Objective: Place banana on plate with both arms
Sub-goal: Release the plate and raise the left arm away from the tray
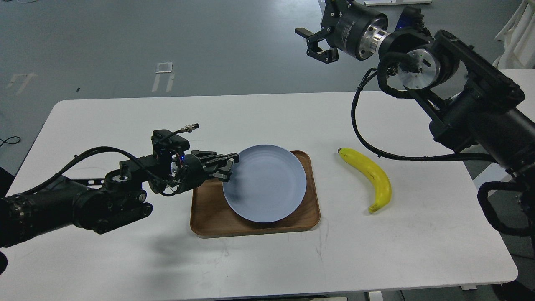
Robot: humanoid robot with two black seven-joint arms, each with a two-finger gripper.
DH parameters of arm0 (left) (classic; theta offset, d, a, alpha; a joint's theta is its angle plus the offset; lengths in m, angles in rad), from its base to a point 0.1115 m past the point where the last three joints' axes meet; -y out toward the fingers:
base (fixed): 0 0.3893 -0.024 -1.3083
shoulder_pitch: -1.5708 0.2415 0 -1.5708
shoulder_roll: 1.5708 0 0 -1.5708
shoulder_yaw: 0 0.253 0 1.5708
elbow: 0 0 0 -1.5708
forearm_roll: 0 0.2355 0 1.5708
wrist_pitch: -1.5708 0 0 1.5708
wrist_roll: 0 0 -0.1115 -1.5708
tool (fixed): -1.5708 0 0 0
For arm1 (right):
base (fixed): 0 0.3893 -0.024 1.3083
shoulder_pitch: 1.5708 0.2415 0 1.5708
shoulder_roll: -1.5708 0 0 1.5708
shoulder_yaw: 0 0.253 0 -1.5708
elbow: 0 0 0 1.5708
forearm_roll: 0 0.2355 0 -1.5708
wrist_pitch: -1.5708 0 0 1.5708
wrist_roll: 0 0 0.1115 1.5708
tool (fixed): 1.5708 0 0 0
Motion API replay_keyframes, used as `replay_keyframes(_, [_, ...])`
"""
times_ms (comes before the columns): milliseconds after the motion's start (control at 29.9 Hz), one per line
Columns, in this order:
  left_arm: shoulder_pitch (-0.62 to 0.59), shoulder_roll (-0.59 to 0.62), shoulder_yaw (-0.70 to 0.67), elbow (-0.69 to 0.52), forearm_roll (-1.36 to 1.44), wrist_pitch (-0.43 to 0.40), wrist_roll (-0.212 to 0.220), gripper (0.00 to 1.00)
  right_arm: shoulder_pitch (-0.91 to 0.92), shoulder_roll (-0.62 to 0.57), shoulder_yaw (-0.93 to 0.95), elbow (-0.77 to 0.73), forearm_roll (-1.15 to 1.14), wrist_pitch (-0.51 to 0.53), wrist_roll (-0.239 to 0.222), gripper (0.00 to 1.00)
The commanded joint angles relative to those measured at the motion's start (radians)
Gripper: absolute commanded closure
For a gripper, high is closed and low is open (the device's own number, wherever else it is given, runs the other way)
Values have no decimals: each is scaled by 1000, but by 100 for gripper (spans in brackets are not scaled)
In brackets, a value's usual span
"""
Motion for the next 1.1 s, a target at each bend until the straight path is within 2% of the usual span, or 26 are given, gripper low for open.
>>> replay_keyframes(0, [-2, 2, -5, -6, -1, -10, 3, 28, -3, 0, 1, 0, 0, 0, 0, 0])
replay_keyframes(100, [-6, 1, -10, -5, -6, -10, 5, 24, -3, 0, 1, 0, 0, 0, 0, 0])
replay_keyframes(167, [-9, 4, -18, -2, -17, -9, 3, 16, -4, -1, 4, 0, 0, 0, 0, 0])
replay_keyframes(201, [-18, 11, -27, -2, -26, -3, -7, 9, -6, -1, 6, 0, 0, 0, 0, 0])
replay_keyframes(268, [-29, 33, -54, -9, -50, 11, -15, 4, -9, -3, 6, 2, 2, 0, 0, 0])
replay_keyframes(368, [-47, 76, -203, -20, -219, 23, -64, 2, -18, -17, 1, 5, 0, 4, 0, 0])
replay_keyframes(402, [-47, 77, -269, -21, -300, 20, -107, 2, -23, -21, -2, 9, 0, 6, 2, 0])
replay_keyframes(502, [-45, 76, -411, -47, -505, -19, -155, 2, -32, -18, -2, 14, -2, 6, 2, 0])
replay_keyframes(569, [-32, 74, -497, -54, -684, -62, -144, 2, -47, -17, 1, 14, 0, 6, 2, 0])
replay_keyframes(770, [40, 93, -663, -77, -1162, -105, -80, 2, -102, -23, 37, 19, 0, 15, 2, 0])
replay_keyframes(870, [74, 97, -740, -78, -1192, -124, -73, 2, -155, -23, 63, 51, 0, 17, 2, 0])
replay_keyframes(1071, [90, 114, -748, -109, -1184, -119, -79, 2, -244, -34, 109, 66, -3, 20, 3, 0])
